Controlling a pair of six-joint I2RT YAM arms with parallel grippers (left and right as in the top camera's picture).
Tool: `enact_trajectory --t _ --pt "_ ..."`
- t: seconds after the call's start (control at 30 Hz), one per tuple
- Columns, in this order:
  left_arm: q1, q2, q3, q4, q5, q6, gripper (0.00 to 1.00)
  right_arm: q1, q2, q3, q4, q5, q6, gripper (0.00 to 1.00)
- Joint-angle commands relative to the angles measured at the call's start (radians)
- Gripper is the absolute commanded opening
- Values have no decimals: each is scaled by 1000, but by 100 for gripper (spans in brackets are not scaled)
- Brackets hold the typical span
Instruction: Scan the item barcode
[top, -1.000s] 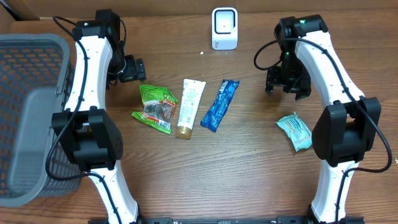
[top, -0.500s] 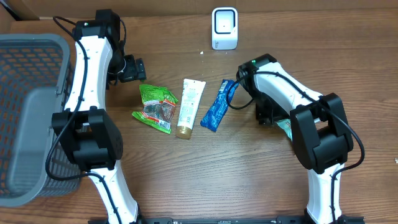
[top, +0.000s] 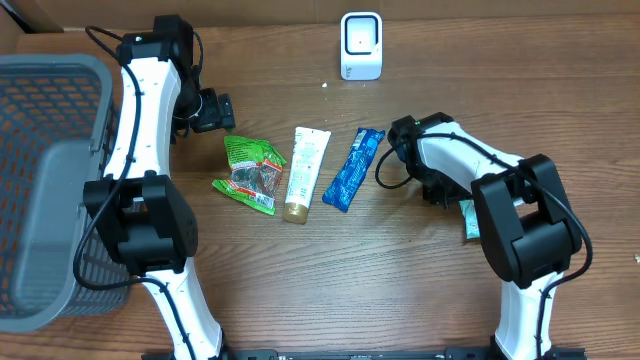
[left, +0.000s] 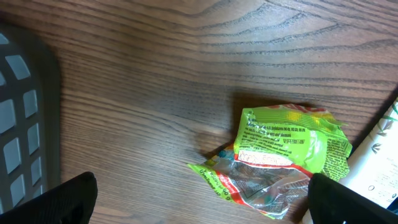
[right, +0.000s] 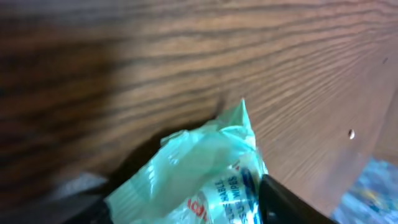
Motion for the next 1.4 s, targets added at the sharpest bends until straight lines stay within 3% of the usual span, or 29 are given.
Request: enact_trajectory --t 0.0,0.1,0.37,0.47,0.57,0.83,1.2,1.37 --pt "-5 -24 -3 0 8 -10 100 -9 40 -59 46 -49 18 36" --pt "-5 -24 -3 0 8 -10 100 -9 40 -60 47 -50 18 4" --pt "-5 -24 -3 0 8 -10 100 -9 36 2 -19 -158 1 4" --pt "-5 -24 -3 0 8 -10 100 -9 6 78 -28 -389 -129 4" --pt "-5 -24 -3 0 8 -10 100 -18 -51 171 -17 -773 -315 4" --pt "-5 -24 -3 0 8 -10 100 -122 -107 206 50 -1443 -572 4" --pt "-5 -24 -3 0 8 -10 100 -377 -87 -16 452 -1474 -383 4" --pt "-5 -24 -3 0 8 -10 99 -469 -61 -68 483 -1287 -383 4"
